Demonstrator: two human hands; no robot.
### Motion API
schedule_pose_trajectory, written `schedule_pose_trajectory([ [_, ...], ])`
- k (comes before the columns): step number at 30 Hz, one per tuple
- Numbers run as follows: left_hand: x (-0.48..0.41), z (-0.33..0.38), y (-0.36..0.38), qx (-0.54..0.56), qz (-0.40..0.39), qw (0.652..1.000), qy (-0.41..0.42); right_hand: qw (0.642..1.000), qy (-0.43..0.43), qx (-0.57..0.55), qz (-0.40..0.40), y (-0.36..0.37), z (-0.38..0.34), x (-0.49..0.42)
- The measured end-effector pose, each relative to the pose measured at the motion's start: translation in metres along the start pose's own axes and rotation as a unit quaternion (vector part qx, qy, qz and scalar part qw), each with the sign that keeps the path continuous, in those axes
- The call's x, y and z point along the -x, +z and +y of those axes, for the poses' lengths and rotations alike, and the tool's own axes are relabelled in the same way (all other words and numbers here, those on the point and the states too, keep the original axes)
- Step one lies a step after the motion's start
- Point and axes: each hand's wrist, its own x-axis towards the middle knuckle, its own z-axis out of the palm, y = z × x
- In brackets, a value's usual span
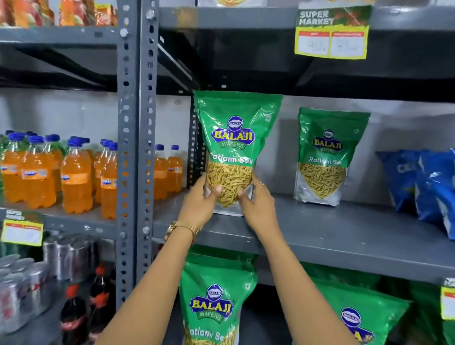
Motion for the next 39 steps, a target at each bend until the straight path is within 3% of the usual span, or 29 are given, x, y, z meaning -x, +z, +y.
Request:
schedule_pose_trajectory([
  [14, 0.001, -0.001, 0.017, -0.164, 0.038, 0.986, -0.003, 1.000, 0.026, -0.007, 0.000, 0.001, 0.011, -0.001],
  [20, 0.036, 0.010, 0.023, -0.089, 0.198, 0.964, 0.156, 0.990, -0.048, -0.091, 0.094, -0.012, -0.005, 0.026],
  [24, 0.075, 0.004, 0.043, -0.047, 0.231, 0.948, 0.216, 0.969, -0.052, -0.207, 0.128, -0.024, 0.000, 0.075],
  [31, 0.182, -0.002, 0.129, -0.023, 0.132, 0.952, 0.274, 0.965, -0.001, -0.201, 0.169, -0.081, 0.063, 0.189],
  [39, 0.306, 0.020, 0.275, 0.073, 0.009, 0.982, 0.175, 0.927, 0.168, -0.163, 0.293, -0.237, 0.192, 0.286],
])
